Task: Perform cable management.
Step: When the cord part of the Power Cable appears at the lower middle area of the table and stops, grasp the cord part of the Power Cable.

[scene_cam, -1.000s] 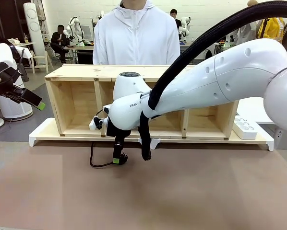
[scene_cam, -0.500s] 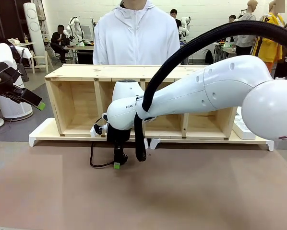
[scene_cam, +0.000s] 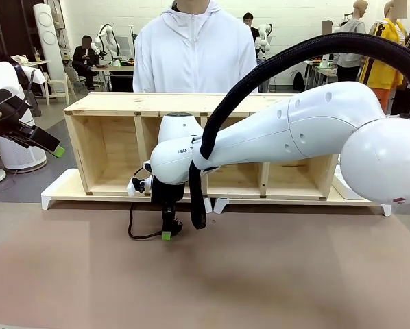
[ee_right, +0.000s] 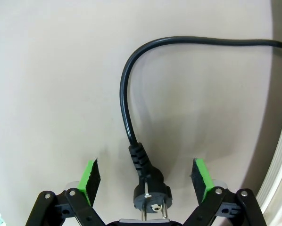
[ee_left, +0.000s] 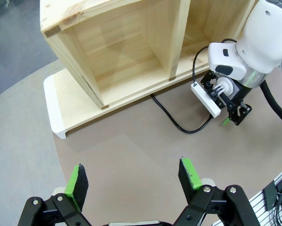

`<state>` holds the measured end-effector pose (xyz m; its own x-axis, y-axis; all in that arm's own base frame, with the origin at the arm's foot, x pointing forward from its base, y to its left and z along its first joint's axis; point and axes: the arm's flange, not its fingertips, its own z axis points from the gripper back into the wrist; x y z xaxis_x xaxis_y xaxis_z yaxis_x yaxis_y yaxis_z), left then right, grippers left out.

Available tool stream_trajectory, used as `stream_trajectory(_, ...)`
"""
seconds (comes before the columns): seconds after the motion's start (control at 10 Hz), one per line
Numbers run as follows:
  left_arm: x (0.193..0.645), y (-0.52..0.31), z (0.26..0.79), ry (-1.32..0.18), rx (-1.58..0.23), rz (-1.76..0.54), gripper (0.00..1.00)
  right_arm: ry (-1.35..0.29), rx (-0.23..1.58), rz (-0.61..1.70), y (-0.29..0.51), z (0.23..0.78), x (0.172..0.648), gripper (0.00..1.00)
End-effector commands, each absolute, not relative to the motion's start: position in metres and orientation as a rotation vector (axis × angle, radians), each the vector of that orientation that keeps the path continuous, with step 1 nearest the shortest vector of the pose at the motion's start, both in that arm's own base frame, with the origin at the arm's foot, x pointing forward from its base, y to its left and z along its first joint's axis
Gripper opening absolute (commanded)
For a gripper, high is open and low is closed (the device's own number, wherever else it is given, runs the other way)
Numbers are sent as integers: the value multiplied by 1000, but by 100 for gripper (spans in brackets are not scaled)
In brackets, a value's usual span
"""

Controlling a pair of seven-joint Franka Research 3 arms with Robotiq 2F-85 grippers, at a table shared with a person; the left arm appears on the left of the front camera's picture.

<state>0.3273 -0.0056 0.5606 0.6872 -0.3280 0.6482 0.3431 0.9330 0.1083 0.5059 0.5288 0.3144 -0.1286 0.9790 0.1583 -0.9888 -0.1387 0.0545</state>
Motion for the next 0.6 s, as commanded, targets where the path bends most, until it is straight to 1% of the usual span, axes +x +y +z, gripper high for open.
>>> stream_trajectory(0.0, 327, -6, 561, -721, -33, -363, 100, -63, 138, 1734, 529, 313, 511, 89)
stream_trajectory(0.5, 327, -6, 561, -721, -33, -363, 100, -64, 128, 1729, 527, 311, 513, 42)
